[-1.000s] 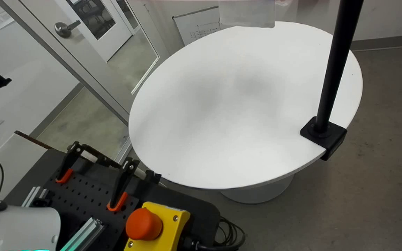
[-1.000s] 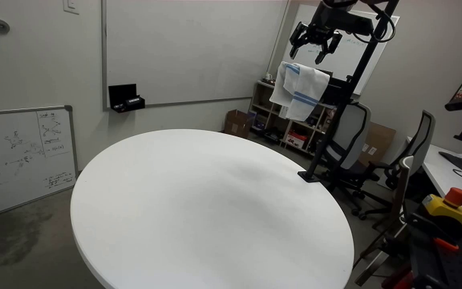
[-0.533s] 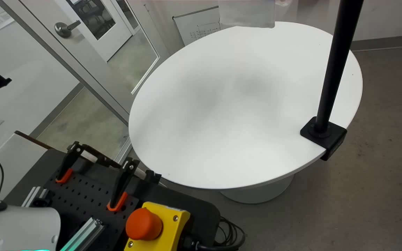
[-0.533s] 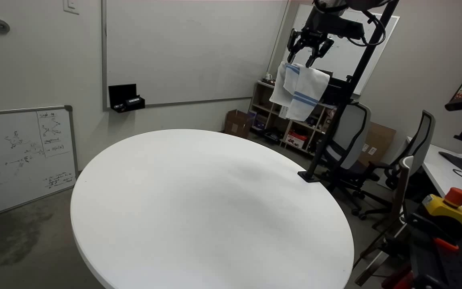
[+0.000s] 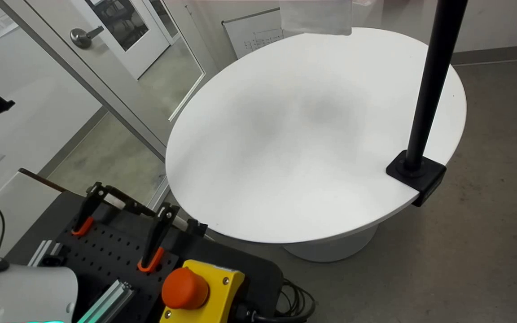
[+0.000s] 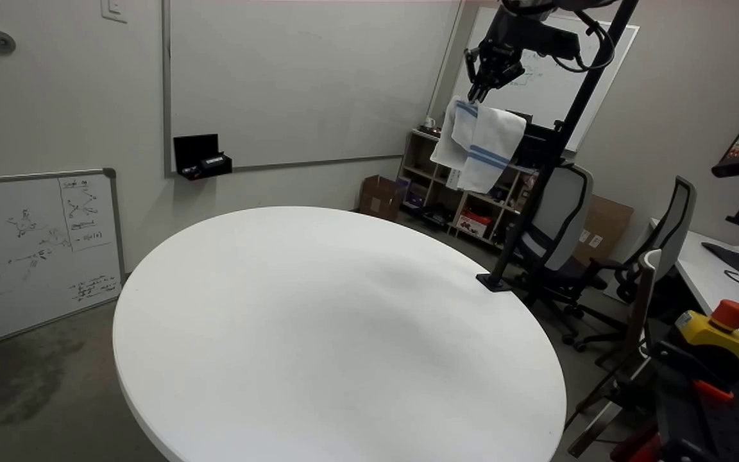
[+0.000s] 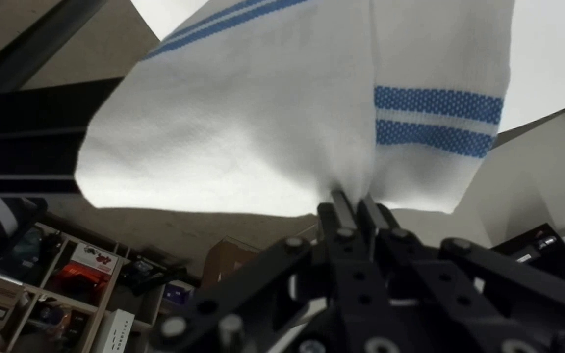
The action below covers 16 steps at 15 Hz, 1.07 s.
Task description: Put the cloth on the table
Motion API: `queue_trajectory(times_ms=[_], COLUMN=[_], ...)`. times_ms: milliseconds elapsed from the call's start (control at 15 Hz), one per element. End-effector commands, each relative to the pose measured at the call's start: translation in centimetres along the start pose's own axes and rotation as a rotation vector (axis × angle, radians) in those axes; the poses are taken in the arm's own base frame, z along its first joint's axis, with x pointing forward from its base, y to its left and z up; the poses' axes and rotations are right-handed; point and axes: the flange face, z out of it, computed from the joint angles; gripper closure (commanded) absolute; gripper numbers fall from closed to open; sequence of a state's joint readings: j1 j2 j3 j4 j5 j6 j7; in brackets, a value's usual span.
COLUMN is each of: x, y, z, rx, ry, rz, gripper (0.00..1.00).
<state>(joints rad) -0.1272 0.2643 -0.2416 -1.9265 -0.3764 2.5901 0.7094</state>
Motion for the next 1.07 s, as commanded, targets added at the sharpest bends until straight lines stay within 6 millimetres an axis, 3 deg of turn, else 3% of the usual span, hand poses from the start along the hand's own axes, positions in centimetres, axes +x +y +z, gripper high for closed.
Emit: queue_trajectory(times_ms=[0,267,533,800,1000], x=[0.2,0.2,-0.2,-2.0,-4.3], y=[-0.2,-0.1,-0.9,-2.1,-3.2], z=[-0.6,-2.3,-6.7,-11.9,-14.2], rx=[0.018,0.063,0.170,0.277,0.344], ry=[0.006,-0.003,0.007,0.019,-0.005], rz=[0.024,0.042,0.024,-0.075,-0.164], gripper=[1.00,0.97,0.97,0.97,0.97])
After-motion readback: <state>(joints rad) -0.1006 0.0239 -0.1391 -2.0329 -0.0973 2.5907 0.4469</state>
